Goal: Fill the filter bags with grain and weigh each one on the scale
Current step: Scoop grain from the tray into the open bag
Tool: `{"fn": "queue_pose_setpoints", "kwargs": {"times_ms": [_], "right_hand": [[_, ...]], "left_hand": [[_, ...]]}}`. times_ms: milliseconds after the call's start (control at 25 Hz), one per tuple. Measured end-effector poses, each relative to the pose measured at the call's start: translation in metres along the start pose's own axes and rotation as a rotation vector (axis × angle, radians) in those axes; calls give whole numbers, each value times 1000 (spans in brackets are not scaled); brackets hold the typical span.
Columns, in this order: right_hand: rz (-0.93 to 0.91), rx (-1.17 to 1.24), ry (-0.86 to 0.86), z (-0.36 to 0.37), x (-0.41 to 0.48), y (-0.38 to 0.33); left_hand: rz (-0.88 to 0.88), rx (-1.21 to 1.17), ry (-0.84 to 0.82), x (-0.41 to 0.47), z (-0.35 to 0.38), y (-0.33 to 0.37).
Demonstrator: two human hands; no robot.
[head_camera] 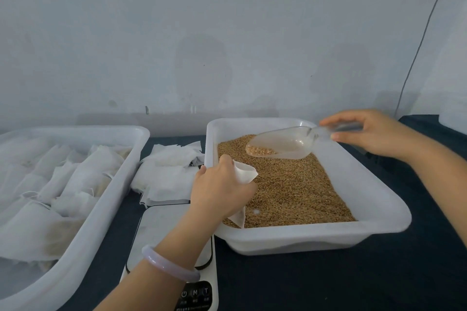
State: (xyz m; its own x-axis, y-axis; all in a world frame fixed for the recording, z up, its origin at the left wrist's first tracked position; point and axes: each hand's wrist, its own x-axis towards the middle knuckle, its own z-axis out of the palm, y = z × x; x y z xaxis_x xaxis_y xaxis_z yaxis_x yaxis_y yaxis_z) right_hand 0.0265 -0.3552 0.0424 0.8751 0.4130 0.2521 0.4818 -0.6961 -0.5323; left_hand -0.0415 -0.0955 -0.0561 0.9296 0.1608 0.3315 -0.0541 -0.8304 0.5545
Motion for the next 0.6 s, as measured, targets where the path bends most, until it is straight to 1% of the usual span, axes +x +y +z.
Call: {"fn": "queue_pose_setpoints", "kwargs": {"times_ms": [80,200,240,360,600], "right_hand": [[-64,-73,10,-7,4,-14],[-178,-311,67,-11,9,-30],[-208,-353,95,-12,9,-34],[-267,-373,139,-12,9,-42],[-265,-410,164,-12,8,-45]], "left_hand": [[-5,1,-6,0,0,0],[-5,8,-7,0,0,0],[-2,11,-4,-1,0,1],[3,5,6,-2,-1,2],[1,-1,16,-2,-1,3]]}}
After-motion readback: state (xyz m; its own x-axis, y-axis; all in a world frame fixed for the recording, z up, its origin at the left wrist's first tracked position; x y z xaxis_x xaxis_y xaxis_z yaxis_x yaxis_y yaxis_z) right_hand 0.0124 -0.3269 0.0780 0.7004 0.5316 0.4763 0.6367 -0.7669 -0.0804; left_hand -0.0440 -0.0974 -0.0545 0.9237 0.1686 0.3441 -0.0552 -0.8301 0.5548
